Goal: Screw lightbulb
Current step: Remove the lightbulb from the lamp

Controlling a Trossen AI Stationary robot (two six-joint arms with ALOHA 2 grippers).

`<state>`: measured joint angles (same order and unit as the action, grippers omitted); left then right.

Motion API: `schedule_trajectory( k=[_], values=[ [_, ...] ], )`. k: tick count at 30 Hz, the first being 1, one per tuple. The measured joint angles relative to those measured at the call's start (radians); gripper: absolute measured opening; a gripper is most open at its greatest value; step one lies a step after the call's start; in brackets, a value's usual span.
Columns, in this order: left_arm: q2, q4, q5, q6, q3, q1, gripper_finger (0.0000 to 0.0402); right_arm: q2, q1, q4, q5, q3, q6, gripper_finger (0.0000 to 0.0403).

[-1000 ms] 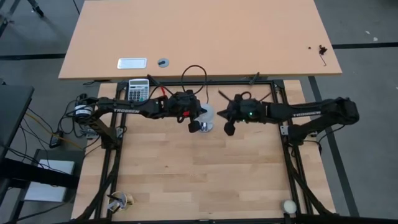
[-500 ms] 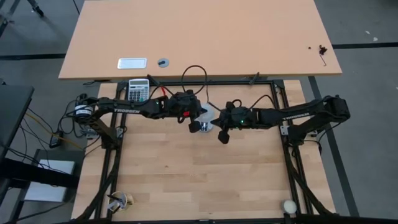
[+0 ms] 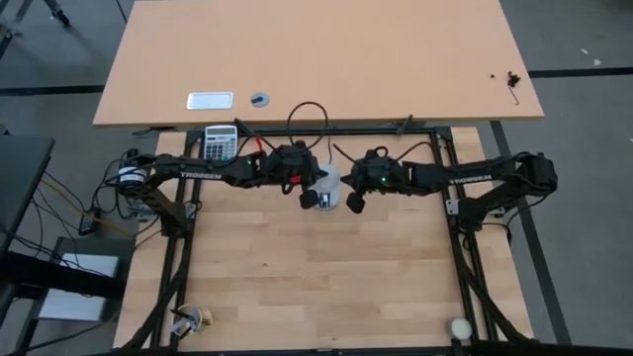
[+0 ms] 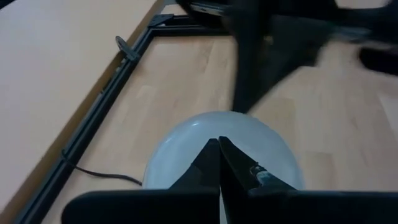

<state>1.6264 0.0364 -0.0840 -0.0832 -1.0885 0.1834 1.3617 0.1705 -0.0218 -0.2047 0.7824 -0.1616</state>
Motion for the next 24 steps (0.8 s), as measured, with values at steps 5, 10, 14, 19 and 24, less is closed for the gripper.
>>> schedule_trajectory(
  k=[5,10,14,19,24],
  values=[
    [0.000,-0.005,0.024,0.009,0.000,-0.005,0.0000,-0.012,0.051,-0.001,-0.049,0.001,0.029,0.0007],
    [0.000,-0.006,0.022,0.009,0.000,-0.005,0.0000,-0.080,0.068,0.041,-0.071,0.001,0.003,0.0008],
    [0.000,-0.006,0.020,0.008,0.000,-0.003,0.0000,-0.116,-0.010,0.033,0.025,0.001,0.012,0.0010],
    [0.000,-0.012,0.017,0.005,0.000,-0.001,0.0000,-0.065,-0.118,0.016,0.046,0.001,0.018,0.0010],
    [0.001,-0.014,0.016,0.009,0.000,-0.001,0.0000,0.006,-0.150,-0.077,0.040,0.002,0.016,0.0010]
  ],
)
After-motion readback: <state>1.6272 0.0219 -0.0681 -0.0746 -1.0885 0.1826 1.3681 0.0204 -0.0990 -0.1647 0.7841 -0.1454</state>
